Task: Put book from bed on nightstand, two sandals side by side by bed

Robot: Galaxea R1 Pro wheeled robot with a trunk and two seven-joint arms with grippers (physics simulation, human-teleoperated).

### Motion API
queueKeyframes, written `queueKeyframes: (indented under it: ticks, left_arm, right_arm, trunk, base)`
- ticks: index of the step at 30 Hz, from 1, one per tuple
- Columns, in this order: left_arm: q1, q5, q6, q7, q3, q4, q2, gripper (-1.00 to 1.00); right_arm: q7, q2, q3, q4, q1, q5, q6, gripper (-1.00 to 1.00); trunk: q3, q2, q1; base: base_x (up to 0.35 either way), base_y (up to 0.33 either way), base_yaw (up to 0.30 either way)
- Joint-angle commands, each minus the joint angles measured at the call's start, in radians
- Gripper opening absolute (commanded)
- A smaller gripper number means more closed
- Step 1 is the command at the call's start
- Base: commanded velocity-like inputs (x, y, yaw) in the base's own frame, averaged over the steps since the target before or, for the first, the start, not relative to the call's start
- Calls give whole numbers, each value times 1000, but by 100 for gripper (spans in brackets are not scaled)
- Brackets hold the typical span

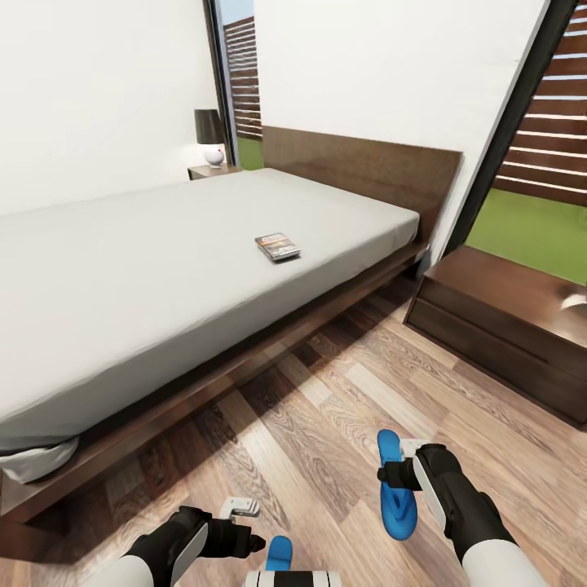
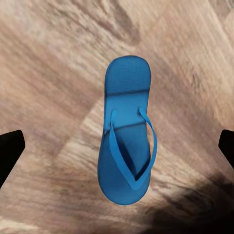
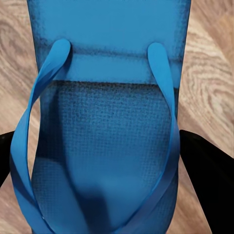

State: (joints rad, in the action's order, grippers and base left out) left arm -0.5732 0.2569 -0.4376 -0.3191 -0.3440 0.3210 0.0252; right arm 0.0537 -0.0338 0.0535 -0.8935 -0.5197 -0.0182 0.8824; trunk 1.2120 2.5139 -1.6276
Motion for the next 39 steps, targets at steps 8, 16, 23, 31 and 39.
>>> queueKeyframes:
  ticks: [8,16,23,31,39]
  left_arm:
    - [0,10,-6,2,-6,1,-1,100]
    - [0,10,-6,2,-6,1,-1,100]
    - [0,10,-1,2,-6,1,-1,100]
    - [0,10,2,2,-6,1,-1,100]
    - [0,10,2,2,-6,1,-1,100]
  right_arm:
    - [5,0,2,-1,0,-2,5,-100]
    - [5,0,2,-1,0,-2,4,-100]
    - [5,0,2,-1,0,-2,4,-100]
    - [5,0,2,-1,0,-2,5,-100]
    - [5,0,2,-1,0,-2,5,-100]
  trunk:
    - [1,0,0]
    - [1,0,0]
    - [1,0,0]
    - [1,0,0]
    - [1,0,0]
  base:
    - [0,0,-92]
    - [0,0,-11]
    - [0,0,-36]
    - [0,0,-74]
    - [0,0,-8]
